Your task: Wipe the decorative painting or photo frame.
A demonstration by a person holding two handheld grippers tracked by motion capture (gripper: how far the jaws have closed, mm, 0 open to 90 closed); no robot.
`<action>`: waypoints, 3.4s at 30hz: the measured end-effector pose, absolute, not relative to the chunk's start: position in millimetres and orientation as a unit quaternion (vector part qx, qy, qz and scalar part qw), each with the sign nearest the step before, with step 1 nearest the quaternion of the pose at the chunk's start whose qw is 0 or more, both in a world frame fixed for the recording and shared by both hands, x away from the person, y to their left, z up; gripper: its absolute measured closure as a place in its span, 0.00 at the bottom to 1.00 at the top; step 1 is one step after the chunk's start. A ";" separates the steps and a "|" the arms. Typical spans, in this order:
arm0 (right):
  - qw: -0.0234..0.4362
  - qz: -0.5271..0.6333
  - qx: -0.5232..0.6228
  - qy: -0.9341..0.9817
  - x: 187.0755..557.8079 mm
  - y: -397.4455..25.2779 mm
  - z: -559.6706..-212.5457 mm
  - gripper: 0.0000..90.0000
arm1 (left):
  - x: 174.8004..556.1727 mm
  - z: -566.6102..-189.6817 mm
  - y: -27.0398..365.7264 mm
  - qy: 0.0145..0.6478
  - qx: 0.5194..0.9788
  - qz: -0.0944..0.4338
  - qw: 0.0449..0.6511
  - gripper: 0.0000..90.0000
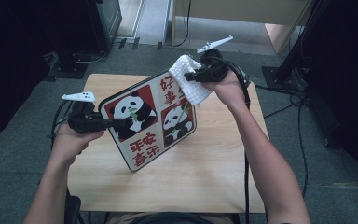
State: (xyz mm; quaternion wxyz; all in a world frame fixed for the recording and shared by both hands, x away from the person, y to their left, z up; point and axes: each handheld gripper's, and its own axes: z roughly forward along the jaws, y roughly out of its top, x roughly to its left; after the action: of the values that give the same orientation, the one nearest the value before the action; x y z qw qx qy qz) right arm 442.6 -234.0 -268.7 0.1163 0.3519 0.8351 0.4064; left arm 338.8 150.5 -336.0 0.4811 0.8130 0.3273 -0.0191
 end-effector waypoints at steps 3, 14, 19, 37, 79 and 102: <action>0.113 0.413 0.352 0.832 441.6 -235.8 -273.1 0.87 | 338.6 -336.0 150.4 0.328 0.813 -0.019 0.481 0.88; 0.114 0.403 0.346 0.839 437.8 -235.4 -289.5 0.86 | 339.6 -335.9 151.5 0.327 0.813 -0.022 0.480 0.88; 0.110 0.401 0.347 0.841 436.0 -235.7 -296.4 0.86 | 339.7 -336.2 151.5 0.327 0.813 -0.023 0.482 0.88; 0.107 0.405 0.348 0.839 428.2 -239.8 -321.5 0.86 | 339.9 -336.3 151.6 0.326 0.813 -0.022 0.482 0.88; 0.072 0.400 0.353 0.843 411.1 -251.2 -391.1 0.86 | 338.4 -335.1 150.1 0.333 0.812 -0.012 0.478 0.89; 0.058 0.386 0.367 0.845 399.9 -257.0 -426.0 0.86 | 337.4 -336.6 150.2 0.329 0.811 -0.001 0.484 0.89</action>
State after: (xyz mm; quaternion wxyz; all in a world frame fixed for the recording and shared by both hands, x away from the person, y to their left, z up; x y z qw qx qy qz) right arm 399.9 -257.0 -426.0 0.0576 0.3665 0.8445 0.3861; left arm 337.4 150.2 -336.6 0.4838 0.8108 0.3295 -0.0011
